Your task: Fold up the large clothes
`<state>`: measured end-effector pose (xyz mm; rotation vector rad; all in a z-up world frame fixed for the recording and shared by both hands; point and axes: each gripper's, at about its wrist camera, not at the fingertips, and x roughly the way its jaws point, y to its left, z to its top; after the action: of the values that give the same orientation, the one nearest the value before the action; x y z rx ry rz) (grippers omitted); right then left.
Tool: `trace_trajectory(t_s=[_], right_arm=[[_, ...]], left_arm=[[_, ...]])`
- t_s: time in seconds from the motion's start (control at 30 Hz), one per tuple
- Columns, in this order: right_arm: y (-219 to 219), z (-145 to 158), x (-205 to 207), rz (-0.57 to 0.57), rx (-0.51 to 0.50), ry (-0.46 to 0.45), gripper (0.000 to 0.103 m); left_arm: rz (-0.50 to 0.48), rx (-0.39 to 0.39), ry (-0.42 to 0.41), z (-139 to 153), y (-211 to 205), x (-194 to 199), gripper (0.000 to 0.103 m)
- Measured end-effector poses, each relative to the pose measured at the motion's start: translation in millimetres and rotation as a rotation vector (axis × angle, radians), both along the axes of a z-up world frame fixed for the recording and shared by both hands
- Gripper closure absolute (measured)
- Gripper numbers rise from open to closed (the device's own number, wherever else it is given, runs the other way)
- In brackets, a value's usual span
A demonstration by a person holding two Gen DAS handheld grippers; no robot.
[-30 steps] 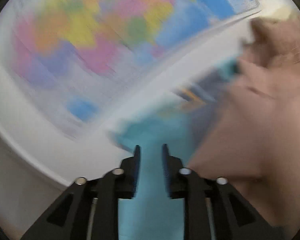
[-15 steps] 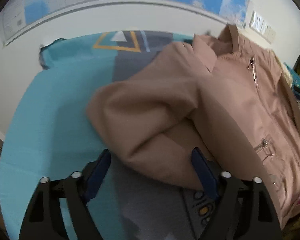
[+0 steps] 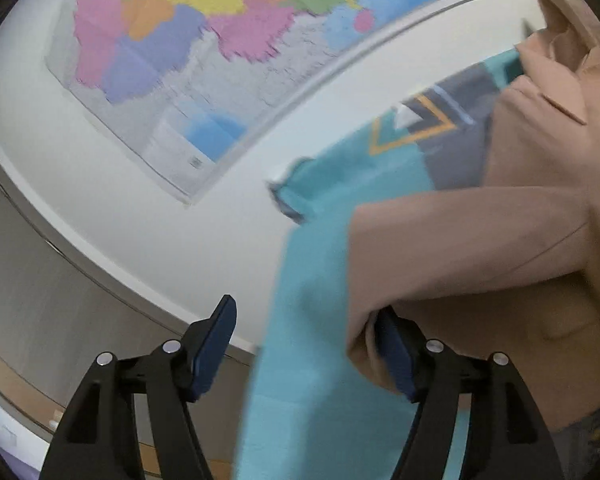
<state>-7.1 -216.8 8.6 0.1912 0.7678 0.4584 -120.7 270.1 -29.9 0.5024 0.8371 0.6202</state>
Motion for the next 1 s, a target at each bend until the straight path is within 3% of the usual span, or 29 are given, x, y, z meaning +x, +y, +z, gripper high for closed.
trace_trajectory(t_s=[0.07, 0.1, 0.13, 0.27, 0.47, 0.5, 0.63, 0.7, 0.77, 0.8, 0.83, 0.87, 0.9, 0.93, 0.97, 1.0], right_arm=[[8.3, -3.6, -8.5, 0.038, -0.004, 0.006, 0.031], [10.8, -5.3, -11.6, 0.050, -0.004, 0.010, 0.031], [16.3, -9.3, -16.0, 0.074, -0.010, 0.022, 0.031], [27.2, -24.4, -30.9, 0.125, -0.015, 0.064, 0.031], [23.4, -47.2, -55.9, 0.142, 0.001, 0.126, 0.028], [21.9, -50.4, -59.3, 0.147, 0.000, 0.137, 0.027], [18.5, -61.4, -62.6, 0.135, -0.032, 0.164, 0.030], [23.2, -64.7, -57.3, 0.128, -0.094, 0.164, 0.066], [25.8, -70.1, -51.2, 0.134, -0.131, 0.172, 0.091], [24.5, -70.6, -49.1, 0.132, -0.112, 0.182, 0.093], [23.6, -67.8, -47.5, 0.124, -0.110, 0.184, 0.092], [24.2, -61.0, -47.9, 0.113, -0.118, 0.161, 0.085], [25.2, -53.4, -47.3, 0.105, -0.106, 0.133, 0.059], [27.6, -49.8, -46.2, 0.105, -0.091, 0.122, 0.043], [35.2, -45.1, -43.1, 0.114, -0.084, 0.105, 0.036], [42.3, -43.5, -40.1, 0.125, -0.090, 0.101, 0.037]], left_arm=[[-0.027, -0.215, -0.018, 2.6, 7.0, -9.4, 0.035], [-0.059, -0.376, -0.046, 5.4, 13.0, -16.1, 0.035], [-0.097, -0.480, -0.073, 7.0, 16.4, -25.3, 0.035], [-0.294, -0.741, -0.105, 9.6, 3.4, -53.1, 0.030], [-0.561, -1.068, -0.006, -16.3, -45.9, -83.4, 0.021], [-0.578, -1.100, 0.018, -23.2, -52.6, -83.7, 0.016], [-0.543, -1.082, 0.112, -48.4, -72.6, -66.0, 0.016], [-0.538, -1.054, 0.115, -50.3, -75.8, -55.7, 0.016], [-0.526, -1.048, 0.110, -48.1, -73.3, -45.8, 0.016], [-0.518, -1.053, 0.101, -45.5, -71.2, -40.5, 0.016], [-0.518, -1.055, 0.093, -43.7, -67.7, -38.9, 0.015], [-0.511, -1.051, 0.086, -41.4, -64.9, -34.4, 0.015], [-0.501, -1.040, 0.084, -39.4, -63.8, -34.4, 0.015], [-0.497, -1.028, 0.083, -38.7, -64.2, -31.6, 0.015], [-0.494, -1.019, 0.080, -37.9, -63.7, -28.1, 0.015], [-0.487, -1.009, 0.078, -37.8, -64.3, -24.6, 0.015]])
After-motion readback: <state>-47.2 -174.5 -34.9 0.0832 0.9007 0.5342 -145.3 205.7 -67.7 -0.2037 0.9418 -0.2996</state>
